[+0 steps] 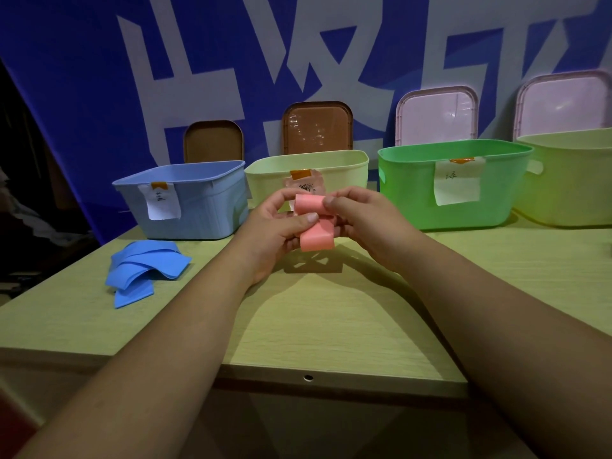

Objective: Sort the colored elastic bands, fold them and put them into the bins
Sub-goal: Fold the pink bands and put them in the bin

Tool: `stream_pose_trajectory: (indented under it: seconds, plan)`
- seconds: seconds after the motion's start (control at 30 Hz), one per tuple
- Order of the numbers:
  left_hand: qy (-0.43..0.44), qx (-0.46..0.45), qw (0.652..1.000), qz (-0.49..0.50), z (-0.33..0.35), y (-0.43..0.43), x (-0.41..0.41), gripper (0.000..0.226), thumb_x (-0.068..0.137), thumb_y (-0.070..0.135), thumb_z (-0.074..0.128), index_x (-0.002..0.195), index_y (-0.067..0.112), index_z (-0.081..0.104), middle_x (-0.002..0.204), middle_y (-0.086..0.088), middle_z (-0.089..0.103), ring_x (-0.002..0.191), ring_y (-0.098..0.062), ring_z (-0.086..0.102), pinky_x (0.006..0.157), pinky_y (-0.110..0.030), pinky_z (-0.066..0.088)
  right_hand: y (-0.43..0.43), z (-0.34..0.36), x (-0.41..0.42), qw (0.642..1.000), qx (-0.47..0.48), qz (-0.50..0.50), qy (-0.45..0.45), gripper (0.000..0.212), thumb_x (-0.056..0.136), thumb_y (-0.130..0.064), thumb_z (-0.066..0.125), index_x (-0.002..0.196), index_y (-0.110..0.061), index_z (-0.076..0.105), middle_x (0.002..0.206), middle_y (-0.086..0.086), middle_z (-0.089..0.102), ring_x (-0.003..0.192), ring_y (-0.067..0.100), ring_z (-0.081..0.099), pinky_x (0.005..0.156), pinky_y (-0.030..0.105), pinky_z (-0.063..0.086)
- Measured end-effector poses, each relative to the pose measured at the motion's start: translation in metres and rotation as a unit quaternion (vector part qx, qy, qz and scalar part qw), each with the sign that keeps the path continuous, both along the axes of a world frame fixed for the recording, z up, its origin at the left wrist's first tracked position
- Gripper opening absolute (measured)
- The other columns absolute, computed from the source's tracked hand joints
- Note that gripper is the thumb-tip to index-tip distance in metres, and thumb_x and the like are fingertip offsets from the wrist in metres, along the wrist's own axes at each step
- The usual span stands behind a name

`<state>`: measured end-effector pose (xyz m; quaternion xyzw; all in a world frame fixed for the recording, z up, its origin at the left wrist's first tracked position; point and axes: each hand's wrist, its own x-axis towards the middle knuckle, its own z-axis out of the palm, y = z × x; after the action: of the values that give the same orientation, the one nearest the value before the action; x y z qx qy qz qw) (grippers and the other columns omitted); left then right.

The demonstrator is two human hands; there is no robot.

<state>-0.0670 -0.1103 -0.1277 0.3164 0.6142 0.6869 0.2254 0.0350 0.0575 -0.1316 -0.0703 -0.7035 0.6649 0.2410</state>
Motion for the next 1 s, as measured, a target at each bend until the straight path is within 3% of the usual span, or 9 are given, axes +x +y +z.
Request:
stream_pose_trajectory:
  seconds: [0.13, 0.3, 0.43, 0.6, 0.83, 1.0]
  plan:
    - [-0.017, 0.011, 1.0, -0.002, 0.0011, 0.0002, 0.0013, 0.048, 0.093, 0.008, 0.08, 0.136, 0.023, 0.067, 0.127, -0.014, 0.076, 0.113, -0.032, 0.077, 0.092, -0.043, 0.062, 0.0002, 0.0016, 0.0004, 1.0, 0.004, -0.009, 0.022, 0.021, 0.097, -0.012, 0.078, 0.117, -0.007, 0.075, 0.113, 0.014, 0.077, 0.102, 0.033, 0.078, 0.089, 0.042, 0.066]
    - [-0.034, 0.003, 0.999, 0.025, 0.0014, -0.0005, 0.0037, 0.036, 0.098, 0.022, 0.076, 0.13, 0.007, 0.068, 0.118, -0.017, 0.079, 0.107, -0.028, 0.079, 0.084, -0.032, 0.062, -0.0002, -0.0001, 0.0017, 0.998, 0.047, -0.018, 0.024, 0.028, 0.09, -0.013, 0.085, 0.116, -0.017, 0.077, 0.116, 0.002, 0.078, 0.099, 0.02, 0.079, 0.086, 0.035, 0.065]
    - [-0.05, 0.016, 0.998, 0.022, 0.002, -0.002, 0.0028, 0.032, 0.098, 0.015, 0.074, 0.128, 0.006, 0.069, 0.116, -0.016, 0.079, 0.108, -0.028, 0.079, 0.084, -0.029, 0.063, 0.0019, -0.0001, 0.0026, 0.997, 0.075, -0.019, 0.019, 0.03, 0.09, -0.011, 0.085, 0.117, -0.021, 0.077, 0.118, -0.003, 0.077, 0.102, 0.016, 0.078, 0.087, 0.032, 0.063]
    - [-0.046, 0.036, 0.998, 0.007, 0.0037, -0.0048, 0.0035, 0.041, 0.093, -0.001, 0.074, 0.132, 0.009, 0.067, 0.121, -0.016, 0.078, 0.113, -0.029, 0.077, 0.088, -0.03, 0.064, 0.0009, -0.0024, -0.0011, 1.0, 0.013, 0.014, 0.005, 0.026, 0.097, -0.016, 0.076, 0.123, -0.016, 0.073, 0.12, 0.01, 0.076, 0.104, 0.028, 0.078, 0.094, 0.045, 0.065]
    - [-0.037, 0.046, 0.998, 0.027, 0.002, -0.0035, 0.0011, 0.043, 0.09, -0.001, 0.078, 0.131, 0.009, 0.07, 0.122, -0.014, 0.078, 0.114, -0.028, 0.077, 0.099, -0.037, 0.061, 0.002, -0.002, 0.0019, 0.998, 0.055, -0.016, -0.011, 0.018, 0.1, -0.024, 0.075, 0.115, -0.014, 0.078, 0.1, 0.005, 0.081, 0.101, 0.031, 0.078, 0.097, 0.051, 0.063]
    - [-0.061, 0.037, 0.997, 0.004, 0.0035, -0.0029, 0.0048, 0.035, 0.094, 0.001, 0.074, 0.129, 0.0, 0.069, 0.12, -0.017, 0.079, 0.114, -0.03, 0.077, 0.098, -0.034, 0.061, 0.0036, -0.0014, 0.0013, 0.999, 0.051, -0.012, 0.011, 0.024, 0.094, -0.02, 0.082, 0.118, -0.017, 0.078, 0.107, 0.001, 0.081, 0.103, 0.025, 0.078, 0.1, 0.051, 0.062]
